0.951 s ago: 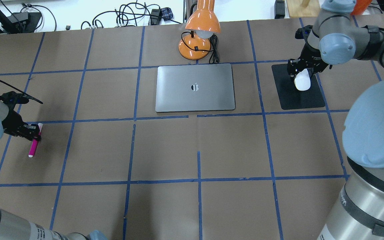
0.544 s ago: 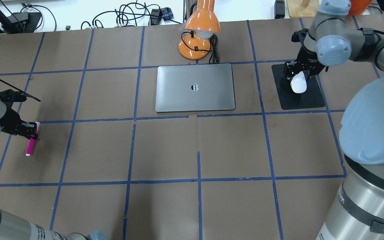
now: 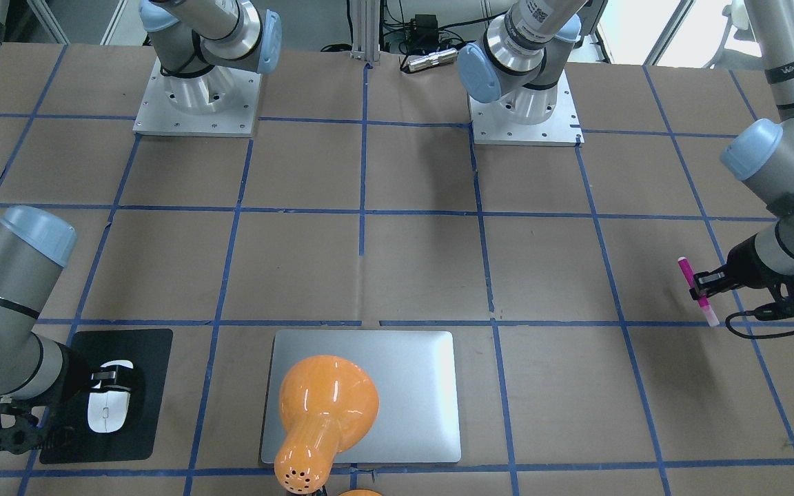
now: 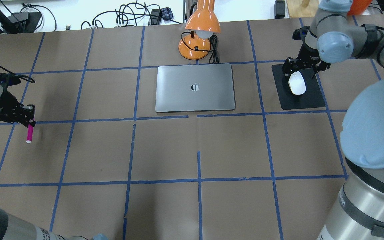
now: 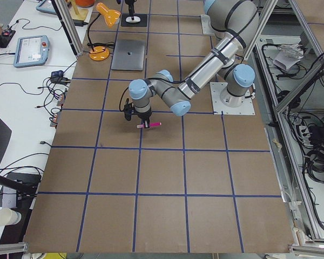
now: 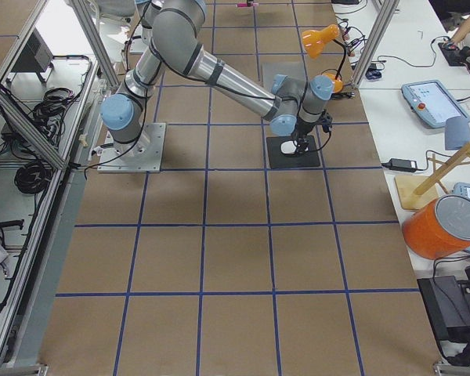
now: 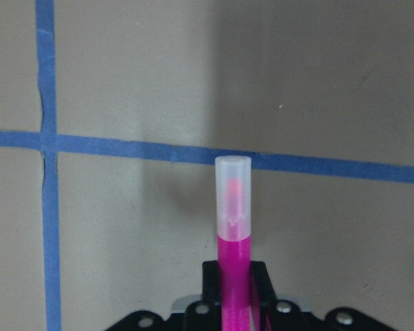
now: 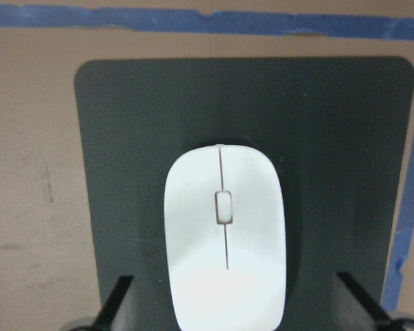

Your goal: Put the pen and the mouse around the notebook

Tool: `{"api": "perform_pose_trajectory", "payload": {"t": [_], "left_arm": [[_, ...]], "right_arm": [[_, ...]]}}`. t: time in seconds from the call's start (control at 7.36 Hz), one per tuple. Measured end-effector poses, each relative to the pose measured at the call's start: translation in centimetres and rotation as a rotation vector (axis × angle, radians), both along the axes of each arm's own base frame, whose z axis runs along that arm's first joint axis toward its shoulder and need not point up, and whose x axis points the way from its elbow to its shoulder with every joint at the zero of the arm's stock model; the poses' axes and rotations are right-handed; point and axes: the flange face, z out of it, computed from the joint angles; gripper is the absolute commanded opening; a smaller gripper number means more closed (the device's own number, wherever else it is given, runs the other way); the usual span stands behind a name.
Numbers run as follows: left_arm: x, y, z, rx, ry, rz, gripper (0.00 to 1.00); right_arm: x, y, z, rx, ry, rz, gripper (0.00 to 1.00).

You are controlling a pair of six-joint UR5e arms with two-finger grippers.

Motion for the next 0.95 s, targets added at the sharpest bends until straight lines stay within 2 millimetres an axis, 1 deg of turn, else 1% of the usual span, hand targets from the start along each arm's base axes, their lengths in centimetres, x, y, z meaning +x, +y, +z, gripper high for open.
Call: {"api": "perform_pose_trajectory", "payload": {"t": [0.14,0.27,0.41,0.54,0.68,0.82,0.95], "left_arm": [[-3.0,-1.5,1.4,-0.003,-0.011,0.077,0.0],[-6.3,-2.6,2.1,-0.007,-0.018,0.173,0.0],[-9.6,-3.3,2.3,-0.013,0.0,0.282,0.0],[-13.1,-3.9,2.5,-0.019,0.032,0.395,0.0],[-17.0,-4.4,2.8,-0.017,0.048,0.496,0.0],[-21.4,-4.6,2.9,-0.01,0.045,0.585,0.0],[-25.7,-4.5,2.6,0.001,0.033,0.664,0.0]], "right_arm": [[1.1,0.4,3.2,-0.015,0.004,0.014,1.0],[3.5,1.8,7.4,-0.029,0.007,0.043,1.0],[6.1,4.0,12.1,-0.047,0.006,0.077,1.0],[8.6,7.1,17.5,-0.081,0.004,0.1,1.0],[11.1,10.7,22.4,-0.114,0.004,0.102,1.0],[13.7,14.6,25.5,-0.11,0.0,0.096,1.0],[15.7,17.8,27.3,-0.099,-0.002,0.101,1.0]]}}
